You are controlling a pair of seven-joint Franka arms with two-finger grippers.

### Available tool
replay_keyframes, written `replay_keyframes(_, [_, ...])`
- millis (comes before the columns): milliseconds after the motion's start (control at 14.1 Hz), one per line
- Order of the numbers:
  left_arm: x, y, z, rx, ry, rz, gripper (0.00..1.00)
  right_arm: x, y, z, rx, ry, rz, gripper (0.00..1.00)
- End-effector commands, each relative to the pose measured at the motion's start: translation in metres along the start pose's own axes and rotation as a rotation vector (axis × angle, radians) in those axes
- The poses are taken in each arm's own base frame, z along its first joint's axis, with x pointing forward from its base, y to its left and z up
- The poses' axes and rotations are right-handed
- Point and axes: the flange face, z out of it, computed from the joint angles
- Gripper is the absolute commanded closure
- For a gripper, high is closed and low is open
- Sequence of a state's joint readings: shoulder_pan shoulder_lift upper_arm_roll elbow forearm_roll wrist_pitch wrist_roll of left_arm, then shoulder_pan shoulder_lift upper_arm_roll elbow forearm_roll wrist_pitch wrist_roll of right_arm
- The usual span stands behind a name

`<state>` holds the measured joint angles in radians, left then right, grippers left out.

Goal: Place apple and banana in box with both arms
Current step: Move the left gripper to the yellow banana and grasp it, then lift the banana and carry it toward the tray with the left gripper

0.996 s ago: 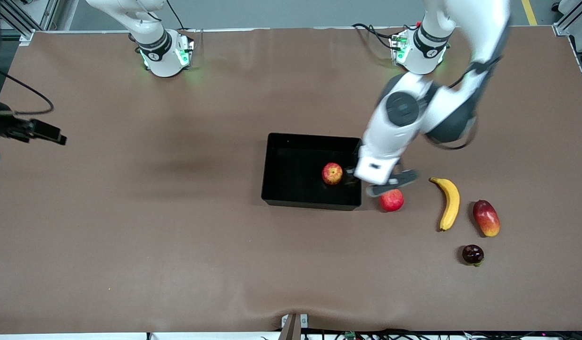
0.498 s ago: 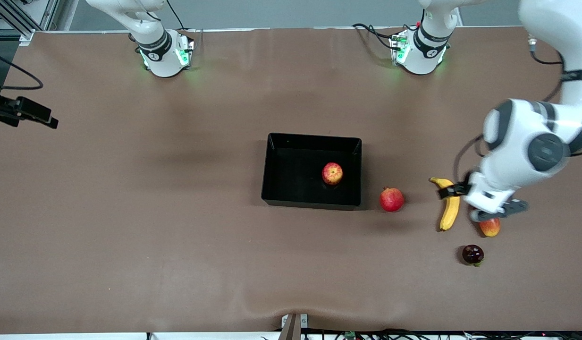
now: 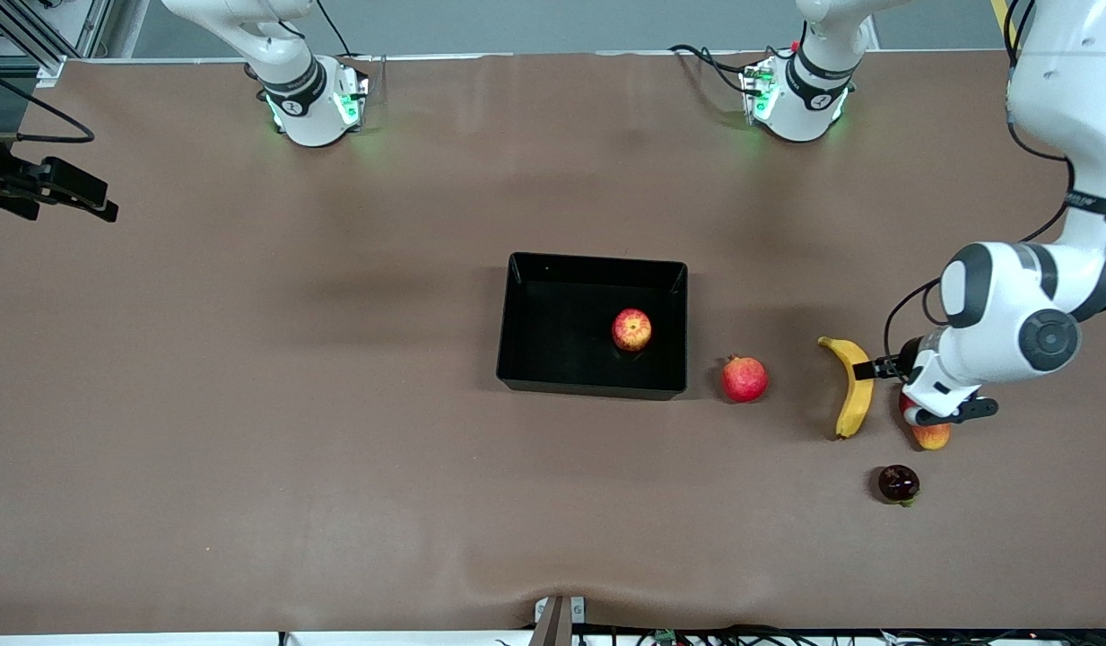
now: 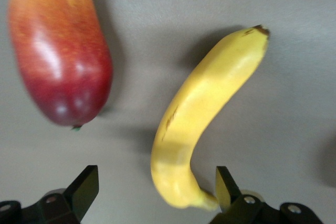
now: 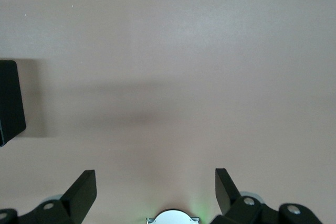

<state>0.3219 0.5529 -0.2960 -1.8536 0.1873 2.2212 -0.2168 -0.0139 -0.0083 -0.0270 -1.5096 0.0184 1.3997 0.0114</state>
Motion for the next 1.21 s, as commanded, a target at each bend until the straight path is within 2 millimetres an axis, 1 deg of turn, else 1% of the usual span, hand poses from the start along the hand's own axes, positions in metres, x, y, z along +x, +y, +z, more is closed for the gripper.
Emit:
replay_keyframes(0, [0.002,-0.002,0.025,-0.011,0.017,0.020,0.11,-0.005,0.001,-0.014,-0.007,0.022,0.005,0.00])
replay_keyframes(71, [0.003,-0.004,0.031,-0.017,0.018,0.016,0.32,-0.005,0.002,-0.020,-0.008,0.037,0.004,0.00])
replay_keyframes(213, [0.003,0.001,0.026,-0.016,0.025,0.024,0.91,-0.004,0.004,-0.033,-0.012,0.076,0.006,0.00])
replay_keyframes(284, [0.002,0.003,0.016,-0.011,0.030,0.030,1.00,-0.003,0.005,-0.033,-0.011,0.073,0.009,0.00])
replay_keyframes(427, [-0.002,0.007,-0.011,0.008,0.029,0.074,1.00,-0.005,0.010,-0.030,0.001,0.056,0.031,0.00])
replay_keyframes(498, [-0.007,0.016,-0.031,0.013,0.033,0.086,1.00,-0.006,0.009,-0.028,0.002,0.038,0.028,0.00])
replay_keyframes(569, [-0.013,0.029,-0.054,0.020,0.039,0.095,1.00,-0.006,0.009,-0.028,0.003,0.037,0.021,0.00])
replay_keyframes(640, [-0.022,0.048,-0.076,0.020,0.033,0.106,1.00,-0.003,0.008,-0.027,0.004,0.039,0.016,0.00])
replay_keyframes(782, [-0.038,0.094,-0.111,0.022,0.039,0.090,1.00,0.003,-0.004,-0.021,-0.001,0.031,-0.004,0.00])
replay_keyframes(853, [-0.046,0.123,-0.125,0.013,0.038,0.067,1.00,0.005,-0.010,-0.017,-0.004,0.025,-0.014,0.00])
replay_keyframes(924, [-0.055,0.155,-0.136,-0.001,0.040,0.028,1.00,0.005,-0.011,-0.017,-0.002,0.025,-0.015,0.00])
replay_keyframes(996, [-0.067,0.188,-0.142,-0.018,0.045,-0.006,1.00,0.005,-0.012,-0.017,-0.003,0.025,-0.016,0.00])
replay_keyframes(1138, [-0.092,0.249,-0.146,-0.032,0.050,-0.029,1.00,0.005,-0.007,-0.020,-0.006,0.031,-0.005,0.00])
